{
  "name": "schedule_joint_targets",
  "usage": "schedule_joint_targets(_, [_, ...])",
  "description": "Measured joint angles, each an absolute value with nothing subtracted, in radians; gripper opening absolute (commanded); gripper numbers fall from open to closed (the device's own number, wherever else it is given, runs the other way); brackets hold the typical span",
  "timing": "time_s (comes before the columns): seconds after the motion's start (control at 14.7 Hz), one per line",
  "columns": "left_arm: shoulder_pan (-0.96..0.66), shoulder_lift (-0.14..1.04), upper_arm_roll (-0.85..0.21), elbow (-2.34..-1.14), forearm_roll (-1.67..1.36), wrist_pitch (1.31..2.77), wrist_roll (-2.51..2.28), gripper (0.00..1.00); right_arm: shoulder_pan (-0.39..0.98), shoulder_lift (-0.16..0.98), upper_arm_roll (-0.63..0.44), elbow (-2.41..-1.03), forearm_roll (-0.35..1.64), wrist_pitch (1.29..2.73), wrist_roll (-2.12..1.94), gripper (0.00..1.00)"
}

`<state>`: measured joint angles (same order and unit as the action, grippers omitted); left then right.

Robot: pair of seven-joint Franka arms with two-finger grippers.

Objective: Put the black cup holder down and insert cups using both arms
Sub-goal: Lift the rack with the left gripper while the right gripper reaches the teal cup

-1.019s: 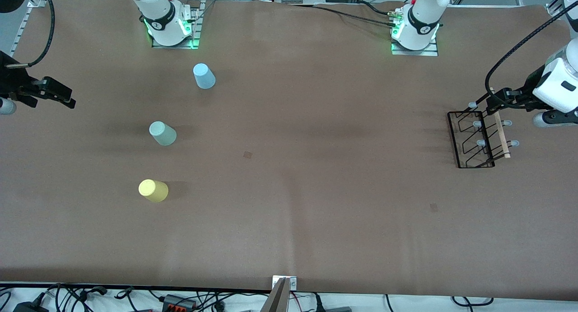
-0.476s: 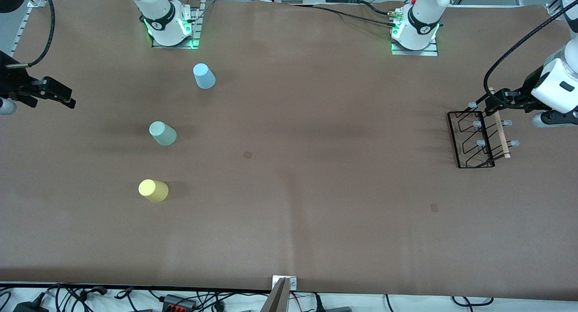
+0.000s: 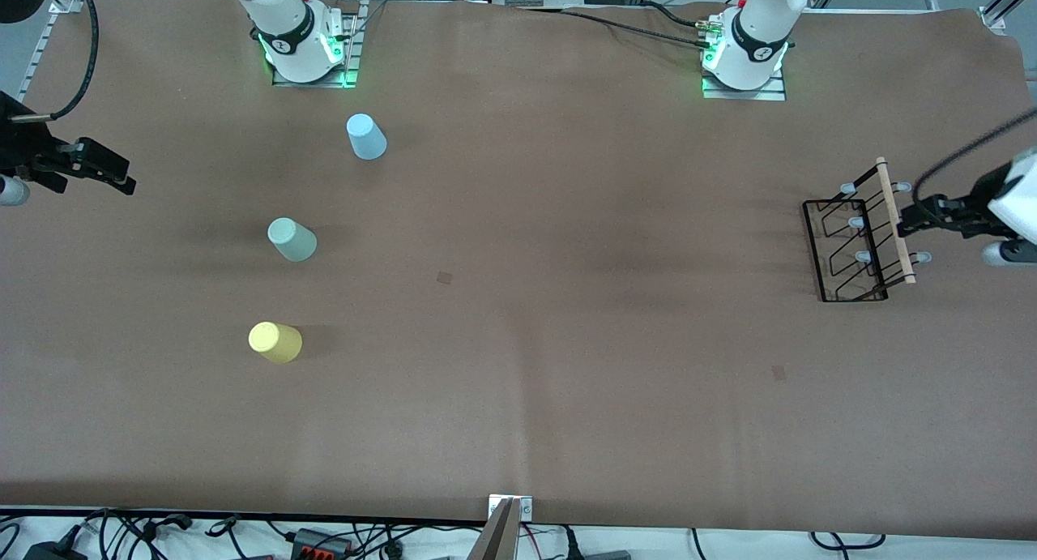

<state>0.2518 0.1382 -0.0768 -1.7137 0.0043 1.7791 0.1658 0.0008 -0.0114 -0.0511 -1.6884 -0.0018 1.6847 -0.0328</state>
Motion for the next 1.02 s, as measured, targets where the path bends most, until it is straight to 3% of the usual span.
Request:
schedule_joint_targets(0.2, [0.302,0.172,-0.077,-1.765,0.002,1.885,0.257,1.0,0.001,-0.011,-0.051,-1.688,-0.002,1.685,-0.033,1.0])
schedule_joint_targets(0.61, [0.402,0.159,-0.076,-1.979,0.001,2.098,0.412,1.0,0.001,0.0,-0.05,-1.692,-0.002,1.685,-0.033,1.0])
schedule_joint_targets(1.02, [0.438,0.084,-0.077,-2.155,0.001,2.146,0.43,0.85,0.043,0.099,-0.039,-1.696,-0.001,1.688,-0.032,1.0])
